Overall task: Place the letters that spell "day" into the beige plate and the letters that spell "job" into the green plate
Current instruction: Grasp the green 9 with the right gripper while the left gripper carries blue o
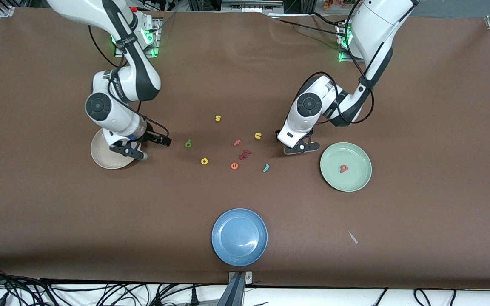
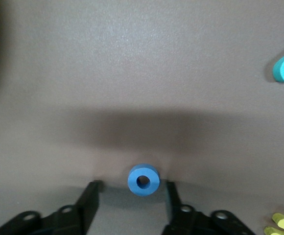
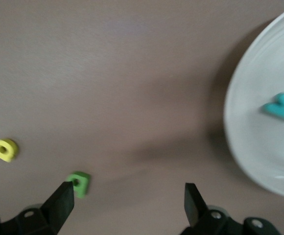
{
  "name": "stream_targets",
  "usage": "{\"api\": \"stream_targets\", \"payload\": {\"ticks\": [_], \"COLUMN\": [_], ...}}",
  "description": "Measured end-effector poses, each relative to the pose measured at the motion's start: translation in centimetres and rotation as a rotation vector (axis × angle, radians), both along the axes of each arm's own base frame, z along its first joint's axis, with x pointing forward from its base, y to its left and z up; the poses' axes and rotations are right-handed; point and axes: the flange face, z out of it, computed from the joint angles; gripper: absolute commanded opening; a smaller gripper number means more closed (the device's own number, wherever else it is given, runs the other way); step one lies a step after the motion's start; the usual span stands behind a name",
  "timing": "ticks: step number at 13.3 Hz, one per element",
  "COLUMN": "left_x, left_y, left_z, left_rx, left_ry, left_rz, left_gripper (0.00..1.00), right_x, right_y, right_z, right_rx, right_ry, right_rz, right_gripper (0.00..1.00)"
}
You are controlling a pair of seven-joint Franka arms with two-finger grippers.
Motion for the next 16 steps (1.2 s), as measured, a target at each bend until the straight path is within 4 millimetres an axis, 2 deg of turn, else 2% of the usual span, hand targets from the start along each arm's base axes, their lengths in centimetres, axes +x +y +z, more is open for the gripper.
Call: {"api": "stream_targets", "payload": {"ticks": [1, 2, 5, 6, 8, 9, 13, 14, 16], "left_x": [0.1, 0.1, 0.2, 0.2, 0.3, 0.3, 0.9, 1.3, 2.6], "left_y": [-0.1, -0.1, -0.2, -0.2, -0.1, -0.1, 0.5, 1.1, 3.1], "left_z": [0.1, 0.1, -0.1, -0.2, 0.0, 0.0, 0.5, 1.0, 2.6], "left_rx": [-0.004, -0.009, -0.017, -0.017, -0.017, -0.017, 0.001, 0.031, 0.096], "left_ry": [-0.007, -0.013, -0.02, -0.019, -0.022, -0.023, -0.024, -0.032, -0.044], "left_rz": [-0.001, 0.0, 0.018, 0.022, 0.025, 0.026, 0.02, -0.002, -0.044], "left_gripper": [0.51, 0.46, 0.32, 0.23, 0.11, 0.09, 0.09, 0.09, 0.09], "right_x": [0.0, -0.2, -1.9, -2.2, -2.1, -2.0, -1.8, -1.9, -1.9], "right_y": [1.3, 2.6, 7.0, 8.0, 8.6, 8.6, 8.5, 8.5, 8.5], "right_z": [-0.7, -1.6, -5.2, -6.0, -6.4, -6.4, -6.6, -6.6, -6.6], "right_rx": [0.002, 0.002, -0.012, -0.016, -0.017, -0.018, -0.019, -0.019, -0.02], "right_ry": [-0.018, -0.034, -0.051, -0.05, -0.05, -0.051, -0.051, -0.051, -0.049], "right_rz": [-0.049, -0.089, -0.13, -0.137, -0.141, -0.14, -0.133, -0.132, -0.13], "right_gripper": [1.0, 1.0, 0.99, 0.99, 0.89, 0.82, 0.61, 0.58, 0.44]}}
